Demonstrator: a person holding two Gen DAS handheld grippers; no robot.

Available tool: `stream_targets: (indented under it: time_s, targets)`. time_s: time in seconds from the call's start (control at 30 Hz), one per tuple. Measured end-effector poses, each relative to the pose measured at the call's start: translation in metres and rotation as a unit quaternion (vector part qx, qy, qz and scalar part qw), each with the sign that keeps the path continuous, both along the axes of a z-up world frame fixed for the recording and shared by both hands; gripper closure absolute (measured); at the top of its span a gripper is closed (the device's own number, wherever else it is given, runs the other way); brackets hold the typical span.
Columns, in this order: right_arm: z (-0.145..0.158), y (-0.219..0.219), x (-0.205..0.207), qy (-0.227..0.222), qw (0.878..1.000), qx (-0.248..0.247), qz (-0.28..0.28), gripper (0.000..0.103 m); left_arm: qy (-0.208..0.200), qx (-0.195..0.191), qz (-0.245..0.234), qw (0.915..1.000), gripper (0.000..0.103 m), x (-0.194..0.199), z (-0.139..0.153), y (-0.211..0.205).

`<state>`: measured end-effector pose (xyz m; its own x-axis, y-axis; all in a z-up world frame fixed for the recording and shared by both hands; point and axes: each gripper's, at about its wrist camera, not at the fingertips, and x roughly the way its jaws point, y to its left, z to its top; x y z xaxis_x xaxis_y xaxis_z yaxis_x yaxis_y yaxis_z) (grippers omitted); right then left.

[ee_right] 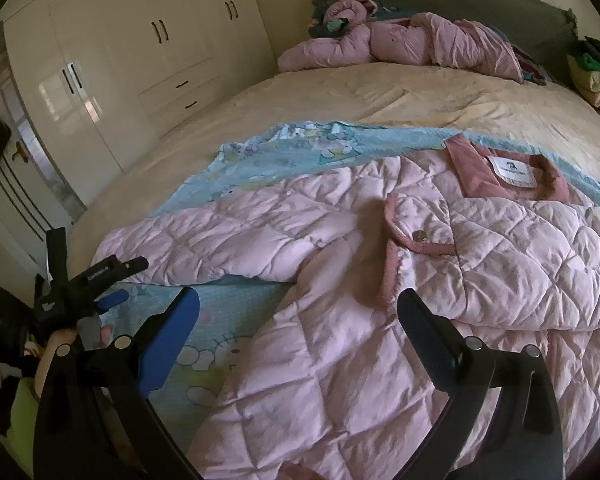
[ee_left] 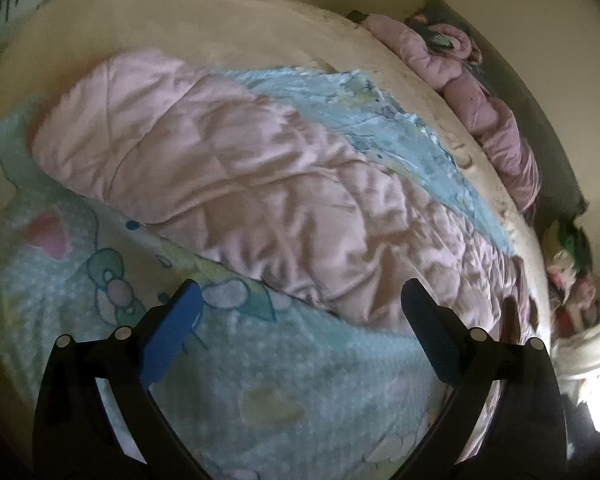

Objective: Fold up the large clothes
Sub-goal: 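Grasp the other sleeve cuff with the left tool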

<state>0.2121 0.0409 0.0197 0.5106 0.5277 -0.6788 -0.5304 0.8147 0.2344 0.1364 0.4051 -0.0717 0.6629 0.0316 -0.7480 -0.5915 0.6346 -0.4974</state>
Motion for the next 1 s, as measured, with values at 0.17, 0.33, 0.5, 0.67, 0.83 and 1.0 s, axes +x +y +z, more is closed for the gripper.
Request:
stream_targets:
  time_s: [0.17,0.33,0.5,0.67,0.83,1.0]
  targets:
    - [-0.004,-0.004,0.006,0.006,1.000,-0.004,-0.006,0.004,-0.008,-0.026,0.027,0.9993,0.013,0.005,-0.013,0.021]
    - [-0.005,-0.011,0.011,0.007,1.000,-0.005,-0.013,0.004,-0.021,-0.041,0.060,0.9971,0.025,0.009,-0.014,0.045]
    - [-0.005,-0.020,0.017,0.008,1.000,-0.004,-0.024,0.004,-0.035,-0.047,0.091,0.9941,0.070,0.005,-0.007,0.061]
    - [-0.001,-0.037,0.022,0.008,0.999,0.004,-0.038,0.004,-0.058,-0.008,0.087,0.9945,0.083,-0.002,0.022,0.051]
    - [0.007,-0.060,0.023,0.003,0.998,0.020,-0.053,0.004,-0.085,0.038,0.080,0.9924,0.086,-0.004,0.068,0.028]
    - [0.015,-0.087,0.021,-0.001,0.997,0.038,-0.069,0.004,-0.118,0.073,0.068,0.9880,0.086,-0.003,0.114,0.003]
